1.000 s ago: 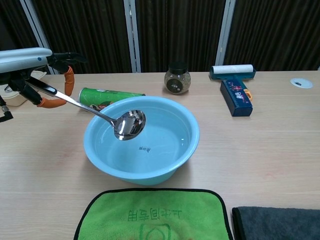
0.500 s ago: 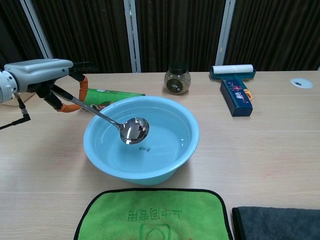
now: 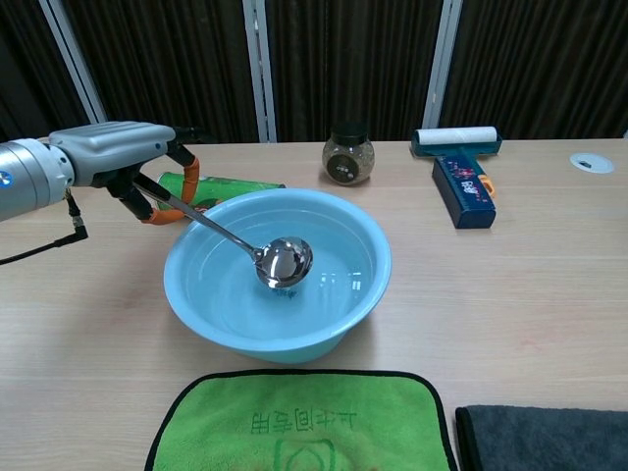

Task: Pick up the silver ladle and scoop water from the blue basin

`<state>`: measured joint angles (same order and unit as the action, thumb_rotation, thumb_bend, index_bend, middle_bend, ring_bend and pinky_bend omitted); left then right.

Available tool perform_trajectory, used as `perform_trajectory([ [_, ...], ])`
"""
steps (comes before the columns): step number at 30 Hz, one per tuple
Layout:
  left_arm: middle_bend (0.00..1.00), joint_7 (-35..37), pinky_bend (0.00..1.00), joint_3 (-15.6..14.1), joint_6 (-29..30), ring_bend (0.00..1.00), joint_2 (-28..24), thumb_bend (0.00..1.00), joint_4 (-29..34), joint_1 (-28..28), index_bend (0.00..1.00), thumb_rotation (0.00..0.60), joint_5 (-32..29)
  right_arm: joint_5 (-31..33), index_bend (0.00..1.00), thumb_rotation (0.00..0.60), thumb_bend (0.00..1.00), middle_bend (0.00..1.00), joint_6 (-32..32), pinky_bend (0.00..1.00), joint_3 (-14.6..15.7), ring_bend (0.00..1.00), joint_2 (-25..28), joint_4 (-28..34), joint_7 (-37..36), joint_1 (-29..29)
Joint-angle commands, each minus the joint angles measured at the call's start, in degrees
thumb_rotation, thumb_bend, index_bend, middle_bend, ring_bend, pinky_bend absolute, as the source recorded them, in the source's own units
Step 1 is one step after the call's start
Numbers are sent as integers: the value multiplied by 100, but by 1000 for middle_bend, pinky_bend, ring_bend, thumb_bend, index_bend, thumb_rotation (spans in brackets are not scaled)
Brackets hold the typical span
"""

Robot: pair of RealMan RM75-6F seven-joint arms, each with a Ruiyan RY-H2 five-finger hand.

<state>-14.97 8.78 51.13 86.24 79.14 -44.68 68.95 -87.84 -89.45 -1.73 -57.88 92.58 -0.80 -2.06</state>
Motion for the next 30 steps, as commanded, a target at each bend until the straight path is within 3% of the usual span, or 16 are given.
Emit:
perform_trajectory([
  [1,0,-159,0,33,-26,0,162,462,-80,-88,674,600,-90,-41,0,600,0,0,-11,0,21,0,15,-9,-41,-7],
  [18,0,-621,0,-24,-57,0,536,463,-125,-246,674,600,-280,-129,0,600,0,0,-134,0,49,0,99,-66,-278,-74],
  [26,0,-513,0,-15,28,0,255,465,331,-189,674,600,-199,-115,0,600,0,0,-62,0,52,0,81,-65,-211,-43],
  [30,0,-448,0,15,180,0,-190,466,926,-82,674,600,-151,-173,0,600,0,0,-5,0,91,0,21,-40,-34,-15],
])
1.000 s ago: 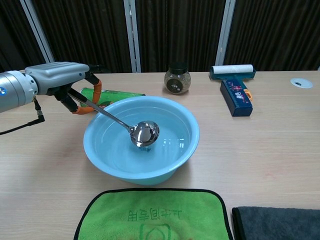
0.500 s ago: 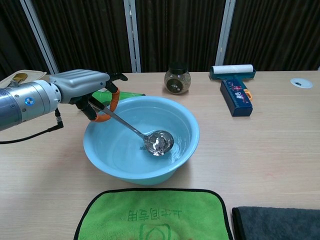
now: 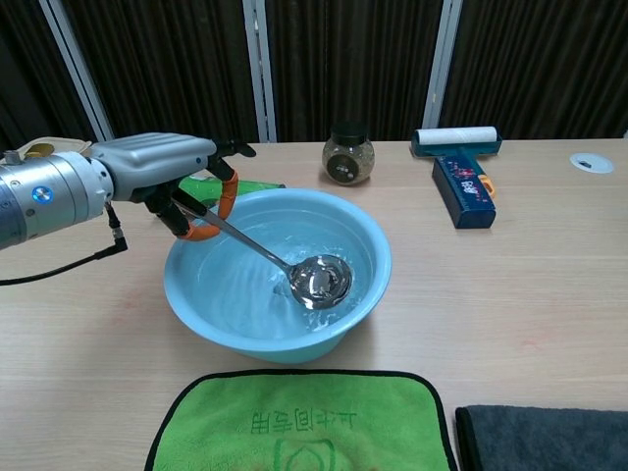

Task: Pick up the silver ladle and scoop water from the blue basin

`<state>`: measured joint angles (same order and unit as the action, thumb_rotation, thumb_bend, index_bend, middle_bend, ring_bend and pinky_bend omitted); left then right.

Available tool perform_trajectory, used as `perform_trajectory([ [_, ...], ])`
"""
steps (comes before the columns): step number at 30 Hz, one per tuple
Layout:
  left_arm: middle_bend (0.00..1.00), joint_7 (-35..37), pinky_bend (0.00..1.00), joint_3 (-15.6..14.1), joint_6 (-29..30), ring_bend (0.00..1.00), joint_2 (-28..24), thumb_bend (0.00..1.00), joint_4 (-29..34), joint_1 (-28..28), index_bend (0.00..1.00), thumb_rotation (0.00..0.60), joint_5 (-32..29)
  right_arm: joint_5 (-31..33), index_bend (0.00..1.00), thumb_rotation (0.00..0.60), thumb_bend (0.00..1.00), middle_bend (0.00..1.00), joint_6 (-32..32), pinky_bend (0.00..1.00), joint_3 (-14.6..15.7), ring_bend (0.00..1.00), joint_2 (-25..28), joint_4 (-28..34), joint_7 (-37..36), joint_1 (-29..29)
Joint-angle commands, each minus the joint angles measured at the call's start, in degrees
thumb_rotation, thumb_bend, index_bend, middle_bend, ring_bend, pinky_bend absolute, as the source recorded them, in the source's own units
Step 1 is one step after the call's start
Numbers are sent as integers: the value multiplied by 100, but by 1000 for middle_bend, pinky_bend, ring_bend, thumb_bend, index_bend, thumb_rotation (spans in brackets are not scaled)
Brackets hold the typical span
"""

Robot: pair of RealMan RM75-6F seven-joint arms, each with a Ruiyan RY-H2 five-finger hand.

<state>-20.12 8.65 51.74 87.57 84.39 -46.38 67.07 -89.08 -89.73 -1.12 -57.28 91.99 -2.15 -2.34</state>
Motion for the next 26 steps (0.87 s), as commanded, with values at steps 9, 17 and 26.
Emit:
perform_trajectory([
  [9,0,29,0,-14,290,0,-921,464,1090,247,672,600,13,-156,0,600,0,0,-4,0,82,0,-127,69,331,5],
  [17,0,-100,0,-56,393,0,-1059,464,1285,301,672,600,-61,-203,0,600,0,0,-17,0,100,0,-113,92,293,6],
  [26,0,-67,0,-89,409,0,-1119,467,1340,321,670,600,-66,-225,0,600,0,0,-23,0,99,0,-134,81,311,17],
])
